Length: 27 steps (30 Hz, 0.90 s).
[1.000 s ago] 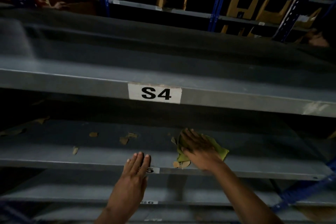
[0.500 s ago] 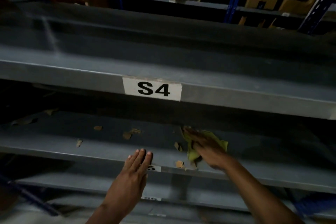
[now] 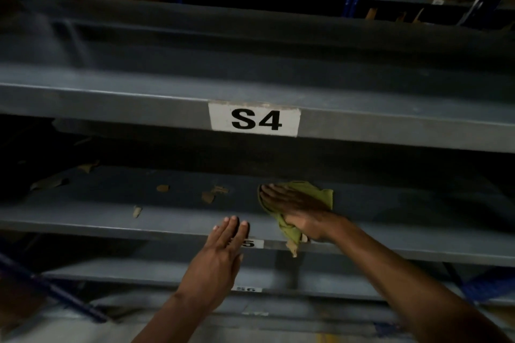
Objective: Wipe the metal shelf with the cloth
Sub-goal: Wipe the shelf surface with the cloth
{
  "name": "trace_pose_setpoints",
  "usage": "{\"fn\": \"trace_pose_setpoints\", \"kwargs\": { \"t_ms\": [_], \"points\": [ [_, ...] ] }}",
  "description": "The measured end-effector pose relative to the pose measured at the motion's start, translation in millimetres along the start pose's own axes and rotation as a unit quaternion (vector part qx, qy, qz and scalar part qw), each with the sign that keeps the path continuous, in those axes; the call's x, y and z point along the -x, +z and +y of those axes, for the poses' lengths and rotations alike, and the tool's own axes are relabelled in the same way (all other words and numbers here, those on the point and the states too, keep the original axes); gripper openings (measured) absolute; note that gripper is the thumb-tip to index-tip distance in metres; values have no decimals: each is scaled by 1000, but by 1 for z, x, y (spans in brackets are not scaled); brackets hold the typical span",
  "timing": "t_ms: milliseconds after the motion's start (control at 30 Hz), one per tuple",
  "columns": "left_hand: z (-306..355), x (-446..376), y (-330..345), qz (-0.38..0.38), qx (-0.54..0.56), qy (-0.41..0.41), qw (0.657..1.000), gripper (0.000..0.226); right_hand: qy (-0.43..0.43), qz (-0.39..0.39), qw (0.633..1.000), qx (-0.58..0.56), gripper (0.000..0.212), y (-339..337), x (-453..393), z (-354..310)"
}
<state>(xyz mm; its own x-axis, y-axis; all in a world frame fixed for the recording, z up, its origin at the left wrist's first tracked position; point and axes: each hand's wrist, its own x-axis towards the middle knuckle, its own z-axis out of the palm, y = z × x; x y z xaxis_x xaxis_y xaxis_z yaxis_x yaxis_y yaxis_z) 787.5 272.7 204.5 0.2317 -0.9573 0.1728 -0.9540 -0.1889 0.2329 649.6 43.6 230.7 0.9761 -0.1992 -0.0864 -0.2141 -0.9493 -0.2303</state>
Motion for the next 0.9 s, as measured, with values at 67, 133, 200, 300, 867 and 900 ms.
{"fn": "trace_pose_setpoints", "kwargs": {
  "t_ms": [67, 133, 200, 300, 867, 900],
  "points": [
    [-1, 0, 2, -6, 1, -1, 1000, 65, -4, 5, 1000, 29, 66, 3, 11, -8],
    [-4, 0, 7, -13, 15, -6, 1000, 64, 4, 9, 999, 40, 70, 5, 22, -15],
    [-4, 1, 9, -11, 18, -12, 1000, 63, 17, 9, 998, 57, 70, 7, 25, -15],
    [-3, 2, 10, 5, 37, -16, 999, 64, 60, 2, 998, 36, 68, 0, 9, -10],
    [-29, 11, -4, -26, -35, 2, 999, 55, 84, 61, 995, -7, 64, 10, 23, 0],
    [-38, 16, -9, -21, -45, -16, 999, 59, 103, 66, 992, 10, 65, 10, 19, 5]
  ]
}}
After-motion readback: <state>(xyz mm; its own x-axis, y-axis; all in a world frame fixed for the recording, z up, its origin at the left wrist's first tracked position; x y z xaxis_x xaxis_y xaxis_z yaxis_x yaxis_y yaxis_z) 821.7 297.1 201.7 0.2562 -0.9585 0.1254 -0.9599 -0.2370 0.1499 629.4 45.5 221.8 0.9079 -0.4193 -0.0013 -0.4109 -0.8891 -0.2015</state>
